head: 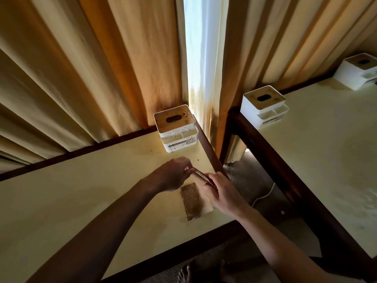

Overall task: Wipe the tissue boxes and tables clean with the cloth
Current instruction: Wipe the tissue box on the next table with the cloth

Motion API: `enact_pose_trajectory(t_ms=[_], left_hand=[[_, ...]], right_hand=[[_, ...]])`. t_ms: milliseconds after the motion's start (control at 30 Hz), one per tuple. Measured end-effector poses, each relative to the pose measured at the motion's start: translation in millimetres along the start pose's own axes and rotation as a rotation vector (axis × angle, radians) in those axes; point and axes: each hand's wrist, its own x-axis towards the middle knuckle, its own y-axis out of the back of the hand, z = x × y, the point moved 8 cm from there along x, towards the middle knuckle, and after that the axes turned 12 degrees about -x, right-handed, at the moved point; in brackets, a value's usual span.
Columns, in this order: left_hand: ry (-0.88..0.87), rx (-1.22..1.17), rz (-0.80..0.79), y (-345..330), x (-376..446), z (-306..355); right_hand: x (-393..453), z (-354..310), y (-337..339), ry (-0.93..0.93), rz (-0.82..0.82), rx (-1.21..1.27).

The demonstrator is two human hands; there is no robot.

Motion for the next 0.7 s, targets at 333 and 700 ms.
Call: enact_pose_trajectory(t_ms=[333, 700], left_hand=[[-0.086, -0.212, 0.163, 38.5, -23.1, 3.2], [-0.125, -0.264, 0.276, 76.4, -32.6, 18.2]], right_hand=[[15.5, 1.1, 61.9, -0.048, 0.215, 0.071], [33.9, -13.9, 93.9, -0.207, 0.207, 0.269]])
